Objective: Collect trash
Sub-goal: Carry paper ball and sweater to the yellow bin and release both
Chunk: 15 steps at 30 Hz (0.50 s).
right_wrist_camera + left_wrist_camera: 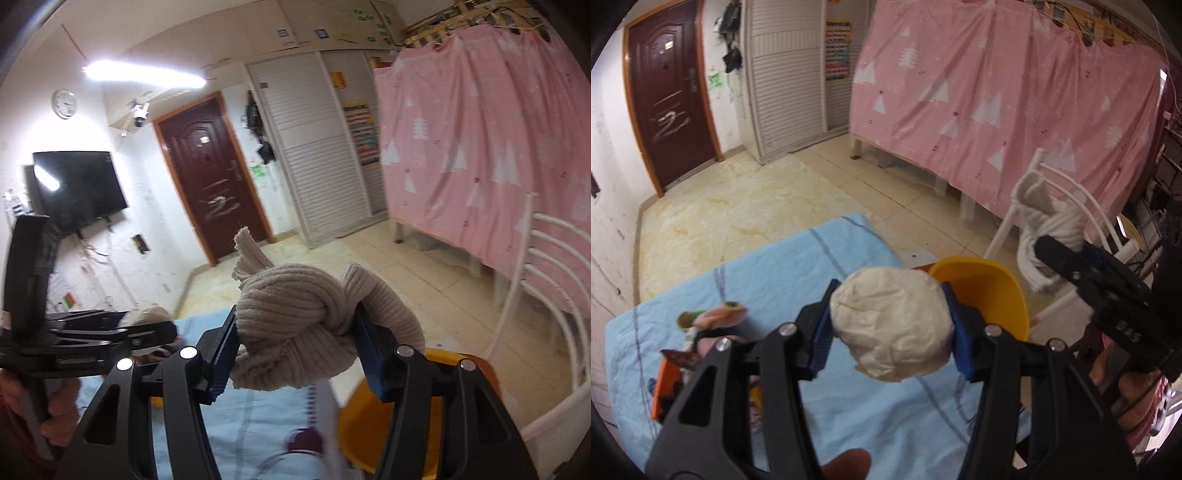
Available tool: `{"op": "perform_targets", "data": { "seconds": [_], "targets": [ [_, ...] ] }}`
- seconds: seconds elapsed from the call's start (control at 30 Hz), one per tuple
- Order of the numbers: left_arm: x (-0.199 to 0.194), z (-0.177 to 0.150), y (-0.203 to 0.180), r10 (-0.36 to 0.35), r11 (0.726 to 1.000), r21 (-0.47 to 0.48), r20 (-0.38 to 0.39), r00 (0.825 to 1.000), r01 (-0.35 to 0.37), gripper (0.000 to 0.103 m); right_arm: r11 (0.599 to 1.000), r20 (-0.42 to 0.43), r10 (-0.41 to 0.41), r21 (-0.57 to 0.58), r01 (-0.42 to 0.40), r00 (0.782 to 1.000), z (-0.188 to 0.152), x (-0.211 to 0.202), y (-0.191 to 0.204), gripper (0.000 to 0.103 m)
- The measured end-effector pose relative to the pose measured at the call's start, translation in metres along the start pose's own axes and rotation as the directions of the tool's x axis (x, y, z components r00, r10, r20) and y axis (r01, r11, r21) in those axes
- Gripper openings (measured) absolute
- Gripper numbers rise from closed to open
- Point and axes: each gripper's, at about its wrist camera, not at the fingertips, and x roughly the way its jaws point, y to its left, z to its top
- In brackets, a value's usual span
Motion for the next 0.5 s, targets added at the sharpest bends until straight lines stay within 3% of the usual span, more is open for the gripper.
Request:
{"op": "perform_targets", "data": {
  "seconds": [0.2, 0.5],
  "targets": [
    [0.036, 0.013, -0.05, -0.061, 0.996, 0.064, -0.054, 0.997, 0.065, 0.051, 0.993, -0.046, -0.099, 0.061, 0.102, 0.994, -0.009, 0.015, -0.053, 0.052],
    [0.099, 0.016, -0.102, -0.122, 0.984, 0.112, -0.171, 0.978, 0.142, 0.051, 0.977, -0.105, -0.151, 0.136, 0.164, 0.983, -0.02, 0.033, -0.094, 0.052]
  ]
}}
